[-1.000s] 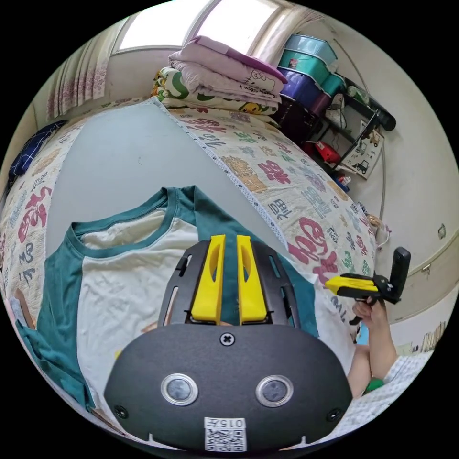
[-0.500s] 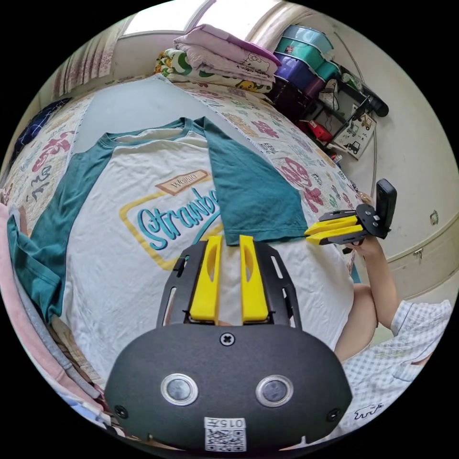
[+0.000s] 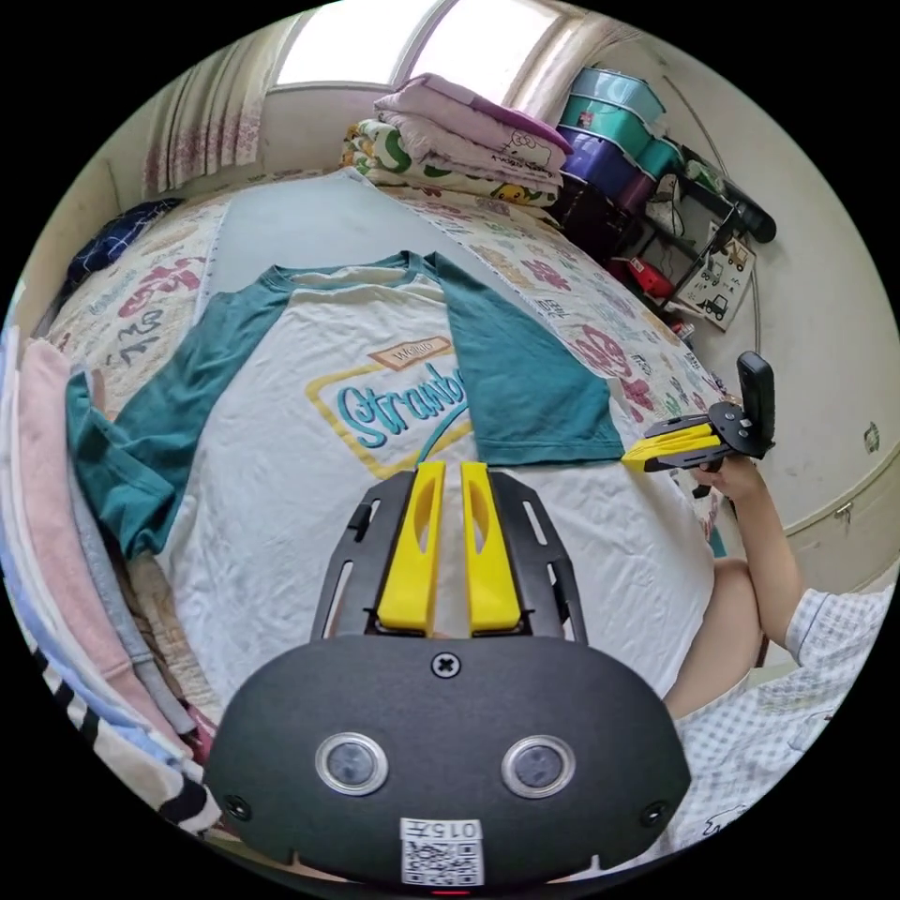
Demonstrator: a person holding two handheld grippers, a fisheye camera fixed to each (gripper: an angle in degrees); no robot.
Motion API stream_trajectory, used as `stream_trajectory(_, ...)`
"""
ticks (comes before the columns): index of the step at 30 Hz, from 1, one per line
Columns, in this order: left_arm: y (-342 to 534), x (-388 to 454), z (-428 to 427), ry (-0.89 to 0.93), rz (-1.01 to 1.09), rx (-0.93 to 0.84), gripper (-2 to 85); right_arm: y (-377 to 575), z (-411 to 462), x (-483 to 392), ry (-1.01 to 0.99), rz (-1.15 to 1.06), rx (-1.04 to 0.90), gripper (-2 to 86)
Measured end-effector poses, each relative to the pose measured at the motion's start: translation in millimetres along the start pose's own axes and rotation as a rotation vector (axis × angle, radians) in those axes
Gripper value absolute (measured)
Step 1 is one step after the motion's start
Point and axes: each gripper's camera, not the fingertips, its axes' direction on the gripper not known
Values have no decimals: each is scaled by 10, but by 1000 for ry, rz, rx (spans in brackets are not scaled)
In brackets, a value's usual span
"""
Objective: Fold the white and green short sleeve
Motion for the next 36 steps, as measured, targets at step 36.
stream_trajectory(36,1275,-2,-1243,-539,91,98,-8,-5470,2441,-17,-269,162,23,127)
